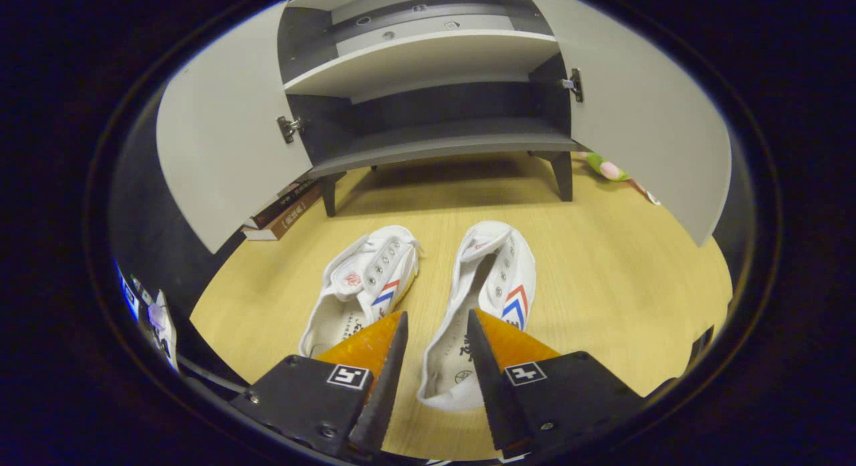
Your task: Grab one shoe with the right hand and put it into the shoe cabinet, grab the other shoe with the left hand and put it into the shoe cabinet; then close the right door with the right hand and the left door with the left hand.
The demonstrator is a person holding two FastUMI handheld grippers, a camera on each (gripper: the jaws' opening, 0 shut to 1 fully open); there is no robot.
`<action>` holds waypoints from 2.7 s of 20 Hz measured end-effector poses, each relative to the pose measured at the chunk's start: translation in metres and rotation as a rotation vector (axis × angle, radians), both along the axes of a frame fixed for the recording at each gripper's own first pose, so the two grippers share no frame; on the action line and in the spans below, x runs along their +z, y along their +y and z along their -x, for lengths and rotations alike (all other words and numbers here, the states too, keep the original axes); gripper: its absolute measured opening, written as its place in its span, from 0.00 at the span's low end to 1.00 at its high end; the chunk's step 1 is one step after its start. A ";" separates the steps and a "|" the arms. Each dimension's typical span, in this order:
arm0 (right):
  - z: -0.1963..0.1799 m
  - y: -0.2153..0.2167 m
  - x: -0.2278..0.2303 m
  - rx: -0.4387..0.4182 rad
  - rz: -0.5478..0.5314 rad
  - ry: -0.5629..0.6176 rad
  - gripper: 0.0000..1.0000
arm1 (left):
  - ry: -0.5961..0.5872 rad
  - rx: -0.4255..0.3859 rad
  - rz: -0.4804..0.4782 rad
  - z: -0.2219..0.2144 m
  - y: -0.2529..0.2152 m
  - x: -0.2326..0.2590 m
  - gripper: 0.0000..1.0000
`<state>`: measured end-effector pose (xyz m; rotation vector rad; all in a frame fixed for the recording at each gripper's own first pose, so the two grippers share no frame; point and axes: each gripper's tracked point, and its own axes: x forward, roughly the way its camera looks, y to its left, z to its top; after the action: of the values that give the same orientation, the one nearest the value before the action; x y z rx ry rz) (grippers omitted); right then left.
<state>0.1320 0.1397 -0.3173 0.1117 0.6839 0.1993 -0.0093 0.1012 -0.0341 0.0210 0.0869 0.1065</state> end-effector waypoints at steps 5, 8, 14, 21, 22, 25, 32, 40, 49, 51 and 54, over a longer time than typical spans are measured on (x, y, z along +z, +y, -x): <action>-0.028 0.002 -0.024 -0.023 0.052 0.028 0.23 | -0.004 -0.005 0.005 -0.011 0.007 -0.004 0.95; -0.040 -0.004 -0.028 -0.043 0.106 0.007 0.28 | 0.004 -0.011 0.009 -0.015 0.007 -0.009 0.95; -0.044 -0.012 -0.022 -0.028 0.183 -0.100 0.04 | 0.030 -0.029 0.012 -0.019 -0.001 -0.019 0.95; -0.045 -0.015 0.083 0.040 0.214 -0.323 0.04 | 0.039 -0.041 0.040 -0.024 -0.013 -0.028 0.95; -0.046 -0.015 0.106 0.056 0.226 -0.361 0.04 | 0.034 -0.046 0.039 -0.027 -0.016 -0.027 0.95; -0.051 -0.012 0.172 0.079 0.230 -0.431 0.04 | 0.015 -0.063 0.043 -0.034 -0.026 -0.024 0.95; -0.133 -0.008 0.300 0.071 0.231 -0.501 0.04 | -0.020 -0.102 0.064 -0.040 -0.047 -0.015 0.95; -0.226 0.011 0.383 0.079 0.346 -0.525 0.04 | -0.021 -0.103 0.061 -0.041 -0.046 -0.017 0.95; -0.310 -0.005 0.358 0.012 0.399 -0.286 0.04 | 0.000 -0.063 0.043 -0.045 -0.026 -0.027 0.95; -0.318 -0.005 0.347 -0.008 0.373 -0.225 0.04 | 0.001 -0.061 0.040 -0.047 -0.024 -0.027 0.95; -0.322 -0.012 0.347 -0.021 0.400 -0.211 0.08 | 0.010 -0.059 0.038 -0.049 -0.023 -0.032 0.95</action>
<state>0.4536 0.1276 0.0299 -0.2821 0.5007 0.0498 0.0396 0.0783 -0.0662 -0.0138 0.0978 0.0461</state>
